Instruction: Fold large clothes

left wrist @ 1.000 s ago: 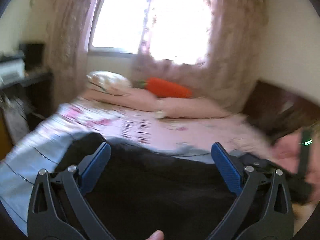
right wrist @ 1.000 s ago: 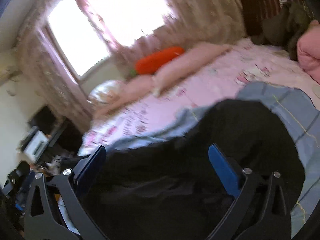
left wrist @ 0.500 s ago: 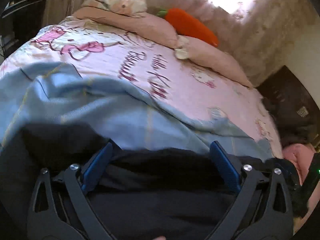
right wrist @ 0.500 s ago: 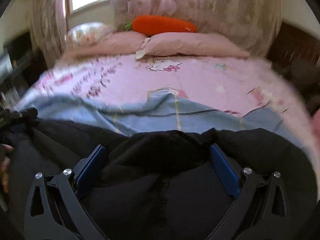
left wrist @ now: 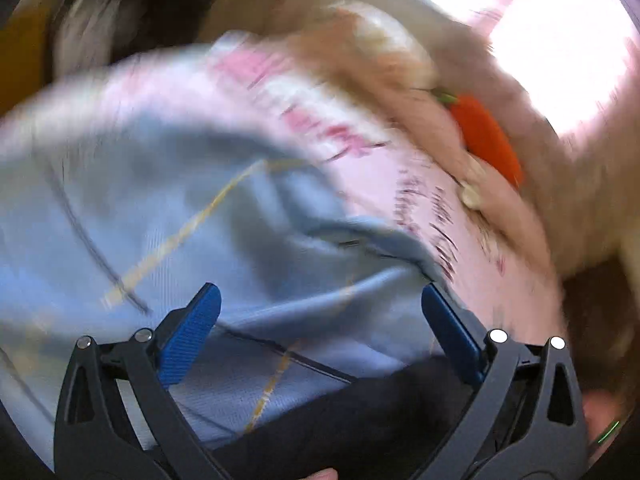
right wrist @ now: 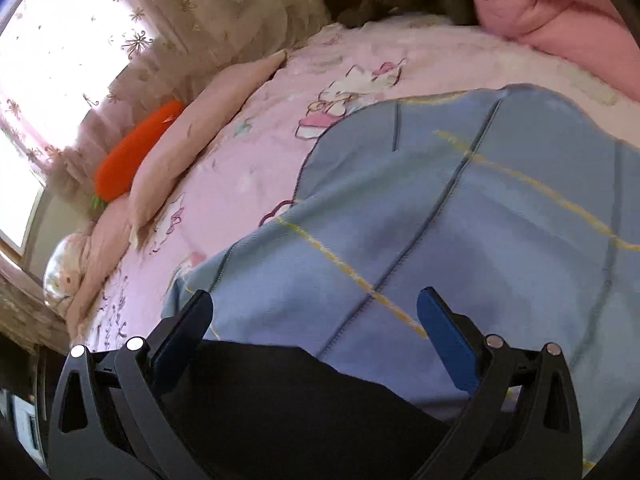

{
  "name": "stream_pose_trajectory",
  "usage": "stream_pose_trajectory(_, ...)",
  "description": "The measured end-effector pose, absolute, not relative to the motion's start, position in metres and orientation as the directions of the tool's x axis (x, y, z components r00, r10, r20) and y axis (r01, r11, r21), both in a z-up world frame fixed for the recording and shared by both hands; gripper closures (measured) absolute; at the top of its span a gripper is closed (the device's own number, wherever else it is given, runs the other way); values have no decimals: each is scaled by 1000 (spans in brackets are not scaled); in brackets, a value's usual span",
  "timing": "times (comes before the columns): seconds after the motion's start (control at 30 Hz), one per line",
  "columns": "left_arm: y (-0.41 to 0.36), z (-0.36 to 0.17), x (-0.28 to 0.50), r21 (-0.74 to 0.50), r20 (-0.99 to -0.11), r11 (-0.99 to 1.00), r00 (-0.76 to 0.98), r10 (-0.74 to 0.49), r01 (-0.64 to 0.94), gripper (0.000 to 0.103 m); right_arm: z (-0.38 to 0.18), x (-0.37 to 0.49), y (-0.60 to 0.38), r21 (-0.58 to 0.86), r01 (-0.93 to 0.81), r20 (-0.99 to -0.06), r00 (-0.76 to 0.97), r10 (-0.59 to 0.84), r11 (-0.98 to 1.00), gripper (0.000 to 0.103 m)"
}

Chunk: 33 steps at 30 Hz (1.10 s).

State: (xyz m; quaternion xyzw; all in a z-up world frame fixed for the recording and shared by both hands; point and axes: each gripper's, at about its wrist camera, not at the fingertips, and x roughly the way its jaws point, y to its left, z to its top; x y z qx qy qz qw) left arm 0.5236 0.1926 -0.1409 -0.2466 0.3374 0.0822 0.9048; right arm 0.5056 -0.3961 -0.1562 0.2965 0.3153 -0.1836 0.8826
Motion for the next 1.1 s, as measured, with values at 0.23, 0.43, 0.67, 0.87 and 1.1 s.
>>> stream_pose_trajectory(0.23, 63, -57, 467, -159, -471, 986, 881, -39, -42, 2, -81, 479, -253, 209, 137, -469, 883, -24, 968, 1)
stream_pose_trajectory(0.43, 0, -95, 470, -104, -541, 995, 840, -47, -12, 2, -118, 509, -198, 100, 78, -612, 791, 0, 992, 1)
stream_pose_trajectory(0.67, -16, -141, 480, -30, -600, 999, 800, -3, -19, 2, -159, 514, -212, 42, 26, -640, 768, 7, 999, 1)
stream_pose_trajectory(0.87, -3, -144, 491, -50, -625, 998, 781, -13, -23, 2, -163, 518, -224, 19, 13, -643, 766, 2, 1000, 1)
stream_pose_trajectory(1.1, 49, -156, 509, 75, -652, 989, 744, 146, -129, 2, -164, 527, -243, -9, 27, -651, 759, -26, 1000, 1)
